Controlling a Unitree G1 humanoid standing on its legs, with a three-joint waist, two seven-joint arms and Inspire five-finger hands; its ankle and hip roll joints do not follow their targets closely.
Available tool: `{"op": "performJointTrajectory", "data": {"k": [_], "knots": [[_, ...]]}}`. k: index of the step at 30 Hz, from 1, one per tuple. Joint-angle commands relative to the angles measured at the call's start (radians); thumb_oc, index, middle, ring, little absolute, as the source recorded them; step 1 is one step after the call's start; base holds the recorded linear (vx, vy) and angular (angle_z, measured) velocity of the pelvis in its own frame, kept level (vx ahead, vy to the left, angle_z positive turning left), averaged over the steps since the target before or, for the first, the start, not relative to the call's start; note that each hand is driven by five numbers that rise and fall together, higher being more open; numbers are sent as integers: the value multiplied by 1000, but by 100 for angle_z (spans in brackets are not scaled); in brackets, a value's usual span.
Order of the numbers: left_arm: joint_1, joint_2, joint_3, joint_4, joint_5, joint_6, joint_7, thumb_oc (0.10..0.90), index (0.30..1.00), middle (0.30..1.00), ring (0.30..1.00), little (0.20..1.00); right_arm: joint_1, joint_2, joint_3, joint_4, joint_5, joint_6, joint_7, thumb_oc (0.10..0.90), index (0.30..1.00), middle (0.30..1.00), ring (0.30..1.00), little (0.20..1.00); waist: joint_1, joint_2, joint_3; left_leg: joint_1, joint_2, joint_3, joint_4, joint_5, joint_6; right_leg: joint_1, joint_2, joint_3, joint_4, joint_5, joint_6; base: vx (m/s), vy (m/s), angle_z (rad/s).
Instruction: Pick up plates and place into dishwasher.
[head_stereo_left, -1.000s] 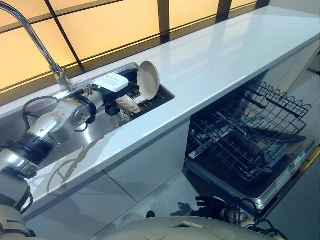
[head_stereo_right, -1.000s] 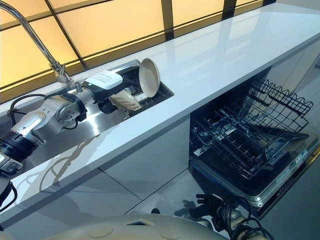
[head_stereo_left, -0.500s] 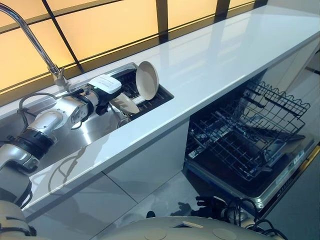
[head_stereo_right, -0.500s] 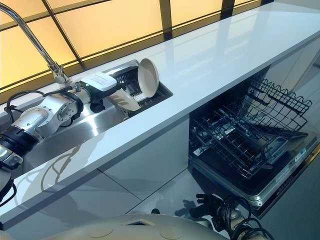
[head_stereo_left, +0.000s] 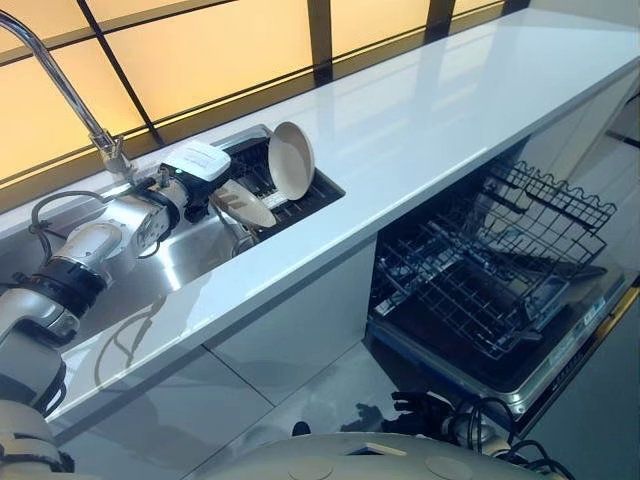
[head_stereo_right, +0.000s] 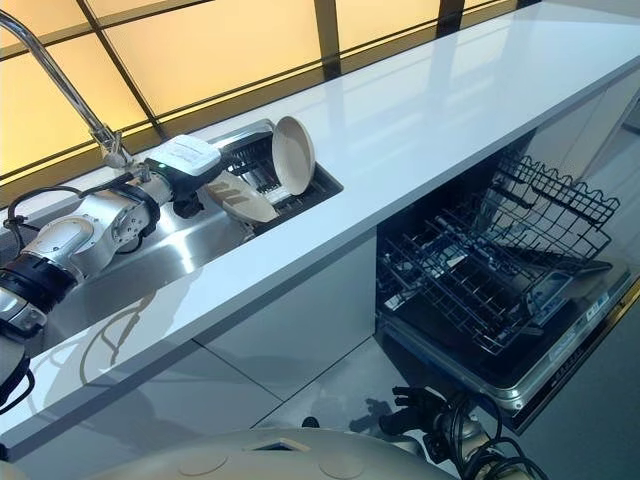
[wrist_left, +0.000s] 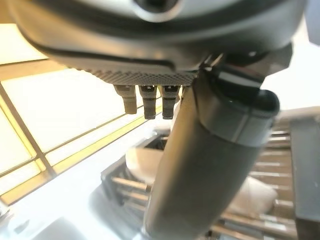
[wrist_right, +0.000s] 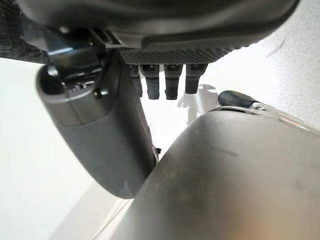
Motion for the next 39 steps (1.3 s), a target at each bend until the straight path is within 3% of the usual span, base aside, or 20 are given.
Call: {"op": "performJointTrajectory", "data": {"k": [1,10,18,19,20,23,32,39], "knots": [[-182,-8,150,87,-31,62,91,800,900,900,900,900,64,-62,45,-27,-16,-5,14,800,900,900,900,900,-3,2,32,82,-69,68,7,-162,30,-105,35,25,62,45,26,0,0,0],[-200,-59,137,97,-42,115,84,800,900,900,900,900,75,-60,54,-45,-28,6,5,800,900,900,900,900,-19,1,42,76,-67,82,7,-159,30,-114,33,32,68,45,30,0,0,0],[-193,-103,110,138,14,159,-13,800,900,900,900,900,84,-53,61,-55,-40,16,-2,800,900,900,900,900,-32,3,51,76,-70,89,7,-159,33,-121,27,46,70,50,38,39,18,-2],[-192,-108,106,145,14,168,-33,276,451,451,451,376,86,-54,60,-56,-42,16,-2,800,900,900,900,900,-34,3,52,76,-72,89,7,-159,34,-122,26,48,69,51,39,46,32,-4],[-192,-109,102,147,13,176,-46,100,300,300,300,200,87,-55,60,-56,-47,15,-2,800,900,900,900,900,-35,3,53,76,-73,88,7,-159,34,-123,25,49,67,54,40,40,27,-2],[-192,-125,99,155,10,222,-54,100,300,300,300,200,88,-57,65,-61,-51,19,-2,800,900,900,900,900,-38,1,59,74,-77,91,8,-159,38,-129,21,53,66,60,44,15,26,0],[-203,-127,103,164,53,254,1,100,300,300,300,200,88,-60,64,-69,-67,13,-18,800,900,900,900,900,-39,-2,71,65,-82,100,14,-163,42,-145,8,53,74,65,53,-12,30,-5],[-228,-90,85,121,82,219,62,100,300,300,300,200,77,-74,66,-89,-62,-11,-38,800,900,900,900,900,-31,1,71,66,-85,103,16,-164,38,-142,-2,42,60,76,59,-6,4,-1]]}}
